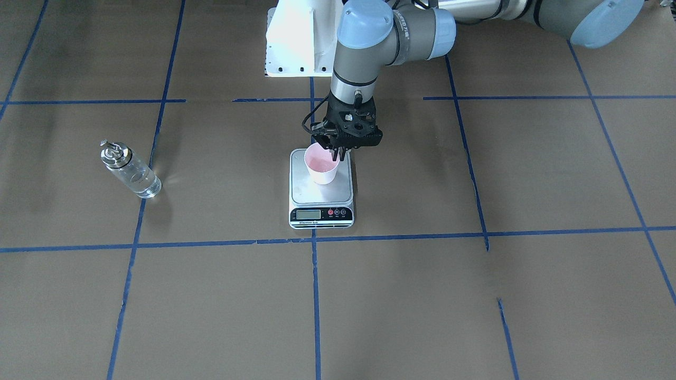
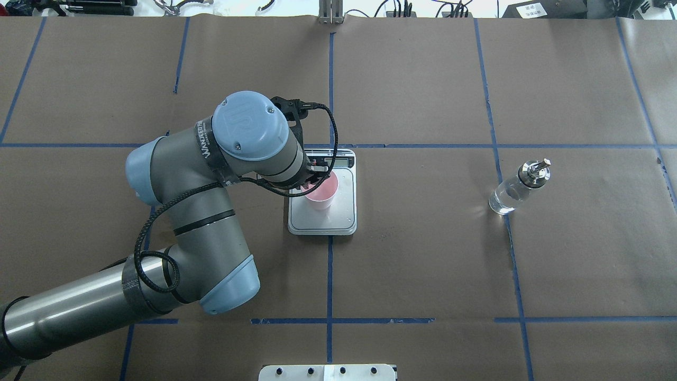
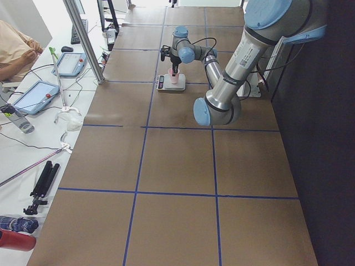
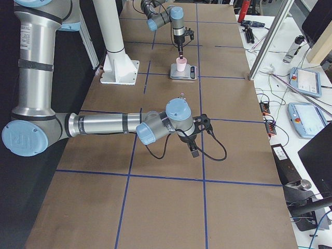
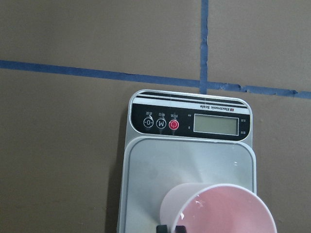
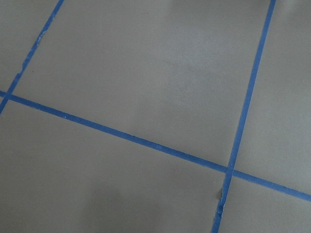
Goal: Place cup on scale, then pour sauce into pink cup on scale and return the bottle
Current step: 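Release the cup, withdraw the left gripper while the right arm moves in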
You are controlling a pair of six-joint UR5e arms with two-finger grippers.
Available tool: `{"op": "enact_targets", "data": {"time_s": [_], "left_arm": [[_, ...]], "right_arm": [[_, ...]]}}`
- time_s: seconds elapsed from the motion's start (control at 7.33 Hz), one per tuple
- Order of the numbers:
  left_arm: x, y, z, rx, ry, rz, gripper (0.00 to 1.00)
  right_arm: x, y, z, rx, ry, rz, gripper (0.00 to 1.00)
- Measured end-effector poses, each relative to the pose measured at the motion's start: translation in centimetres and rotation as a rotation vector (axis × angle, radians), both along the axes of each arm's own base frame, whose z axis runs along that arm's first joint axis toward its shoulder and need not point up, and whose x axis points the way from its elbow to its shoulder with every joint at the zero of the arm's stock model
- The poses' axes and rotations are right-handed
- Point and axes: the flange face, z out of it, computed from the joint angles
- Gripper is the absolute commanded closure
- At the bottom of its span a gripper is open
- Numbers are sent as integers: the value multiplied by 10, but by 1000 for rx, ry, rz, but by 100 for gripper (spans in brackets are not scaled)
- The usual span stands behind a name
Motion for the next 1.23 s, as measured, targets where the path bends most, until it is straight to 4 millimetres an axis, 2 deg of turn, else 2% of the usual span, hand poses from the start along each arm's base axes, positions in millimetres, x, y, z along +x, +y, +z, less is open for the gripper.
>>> {"op": "enact_targets", "data": {"time_s": [0.14, 0.27, 0.41, 0.55, 0.68, 0.82, 0.96, 1.09, 1.23], "left_arm": [[-5, 0, -2, 12, 2, 4, 0], [-20, -1, -9, 41, 3, 14, 0], [-51, 0, -16, 90, -5, 31, 0], [-96, 3, -11, 152, -24, 57, 0], [-147, -1, 6, 220, -59, 86, 0], [-199, -17, 32, 293, -121, 116, 0], [-249, -38, 64, 351, -196, 148, 0], [-308, -61, 104, 389, -272, 186, 0], [-370, -79, 146, 403, -335, 218, 0]], "right_arm": [[0, 0, -1, 3, 0, 0, 0], [0, -1, -4, 8, -1, 0, 0], [-1, -2, -10, 11, -8, 9, 0], [-1, -3, -26, 9, -27, 36, 0], [-3, -2, -51, 5, -57, 73, 0], [-14, 2, -82, -3, -95, 102, 0], [-34, 8, -112, -16, -130, 118, 0], [-70, 18, -150, -35, -162, 136, 0], [-115, 30, -187, -54, -190, 166, 0]]}}
